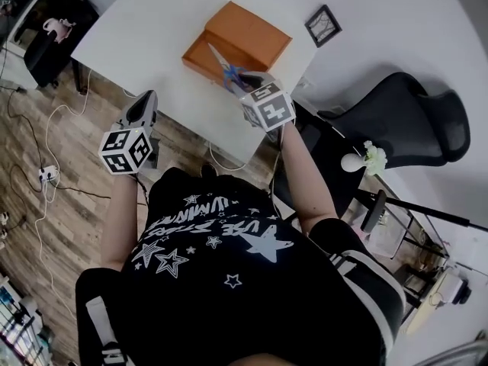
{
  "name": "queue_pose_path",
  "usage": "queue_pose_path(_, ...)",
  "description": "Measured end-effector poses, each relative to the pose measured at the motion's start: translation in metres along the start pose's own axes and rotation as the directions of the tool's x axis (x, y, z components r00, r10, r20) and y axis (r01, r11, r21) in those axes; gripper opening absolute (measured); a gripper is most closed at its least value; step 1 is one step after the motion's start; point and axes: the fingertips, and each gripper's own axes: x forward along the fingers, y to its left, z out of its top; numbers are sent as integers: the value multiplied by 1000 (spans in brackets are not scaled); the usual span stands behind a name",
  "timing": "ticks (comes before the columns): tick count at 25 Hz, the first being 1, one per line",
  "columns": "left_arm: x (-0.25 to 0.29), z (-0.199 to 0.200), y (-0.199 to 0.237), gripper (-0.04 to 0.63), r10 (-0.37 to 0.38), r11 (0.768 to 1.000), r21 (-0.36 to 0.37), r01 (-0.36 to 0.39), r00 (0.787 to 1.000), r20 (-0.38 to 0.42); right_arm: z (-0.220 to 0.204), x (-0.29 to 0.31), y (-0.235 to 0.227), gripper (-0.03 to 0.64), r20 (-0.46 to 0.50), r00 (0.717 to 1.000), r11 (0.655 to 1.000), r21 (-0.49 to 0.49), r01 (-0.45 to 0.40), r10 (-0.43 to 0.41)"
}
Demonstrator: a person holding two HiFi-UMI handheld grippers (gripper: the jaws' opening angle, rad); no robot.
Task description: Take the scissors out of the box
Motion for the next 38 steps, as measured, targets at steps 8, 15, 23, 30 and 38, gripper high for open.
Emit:
queue_pose_path(8, -28, -11, -11, 18, -36, 999, -5, 36, 999, 7, 5, -16, 34, 103, 91, 995, 999, 32, 34, -37)
queue_pose_path(15, -91, -14, -8, 18, -64, 998, -11, 64, 998, 21, 15, -43, 93, 103, 145, 985, 994, 72, 87, -97)
queue_pose_path(23, -150, -22, -25, 18, -124, 992, 20, 123, 992, 34, 0, -96, 144, 103, 172, 968, 981, 102, 164, -180)
queue_pose_path(30, -190, -40, -41, 18, -159, 987, 20, 158, 987, 31, -28, -126, 178, 103, 155, 965, 973, 121, 196, -213)
queue_pose_path(38, -242, -54, -53, 18, -167, 985, 38, 165, 985, 39, -48, -153, 223, 103, 168, 960, 971, 124, 205, -224)
